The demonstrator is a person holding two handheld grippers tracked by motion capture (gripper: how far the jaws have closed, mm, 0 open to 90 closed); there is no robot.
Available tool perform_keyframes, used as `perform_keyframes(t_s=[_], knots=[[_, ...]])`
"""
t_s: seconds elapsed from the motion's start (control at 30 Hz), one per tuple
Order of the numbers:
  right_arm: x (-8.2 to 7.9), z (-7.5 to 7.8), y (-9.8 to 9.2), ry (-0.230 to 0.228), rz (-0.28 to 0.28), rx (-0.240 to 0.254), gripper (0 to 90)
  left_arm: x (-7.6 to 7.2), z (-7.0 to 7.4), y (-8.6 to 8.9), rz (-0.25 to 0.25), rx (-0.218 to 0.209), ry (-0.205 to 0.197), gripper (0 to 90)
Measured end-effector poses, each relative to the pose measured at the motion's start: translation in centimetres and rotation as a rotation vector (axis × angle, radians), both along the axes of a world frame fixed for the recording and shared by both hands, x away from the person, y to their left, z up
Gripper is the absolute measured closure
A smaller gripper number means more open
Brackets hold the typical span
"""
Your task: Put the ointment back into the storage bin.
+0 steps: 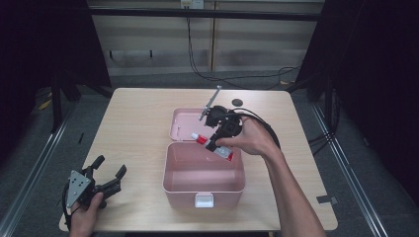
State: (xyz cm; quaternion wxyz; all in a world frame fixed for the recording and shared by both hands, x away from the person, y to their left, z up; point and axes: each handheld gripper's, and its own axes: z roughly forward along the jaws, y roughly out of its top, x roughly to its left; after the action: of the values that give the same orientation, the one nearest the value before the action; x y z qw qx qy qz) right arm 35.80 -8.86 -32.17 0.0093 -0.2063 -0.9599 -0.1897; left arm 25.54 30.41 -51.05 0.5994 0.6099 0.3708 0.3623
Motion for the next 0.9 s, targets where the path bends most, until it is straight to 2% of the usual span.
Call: perform_keyframes(t_s=[0.17, 0.4, 0.67, 0.9], knots=[[0.5, -0.7, 1.4, 0.01, 0.06, -0.055, 72.0, 0.0, 0.0, 0.0, 0.0, 0.0, 0.0, 15.8], [1.4, -1.9, 2.5, 0.052, 0.09, -0.09, 72.0, 0.0, 0.0, 0.0, 0.0, -0.001, -0.002, 15.8], [1.8, -3.0, 3.6, 0.059, 0.144, -0.152, 71.9, 0.0, 0.0, 0.0, -0.001, -0.003, -0.003, 15.8], [1.9, -4.0, 4.5, 0.062, 0.163, -0.187, 71.9, 0.0, 0.0, 0.0, -0.001, -0.003, -0.003, 15.8]])
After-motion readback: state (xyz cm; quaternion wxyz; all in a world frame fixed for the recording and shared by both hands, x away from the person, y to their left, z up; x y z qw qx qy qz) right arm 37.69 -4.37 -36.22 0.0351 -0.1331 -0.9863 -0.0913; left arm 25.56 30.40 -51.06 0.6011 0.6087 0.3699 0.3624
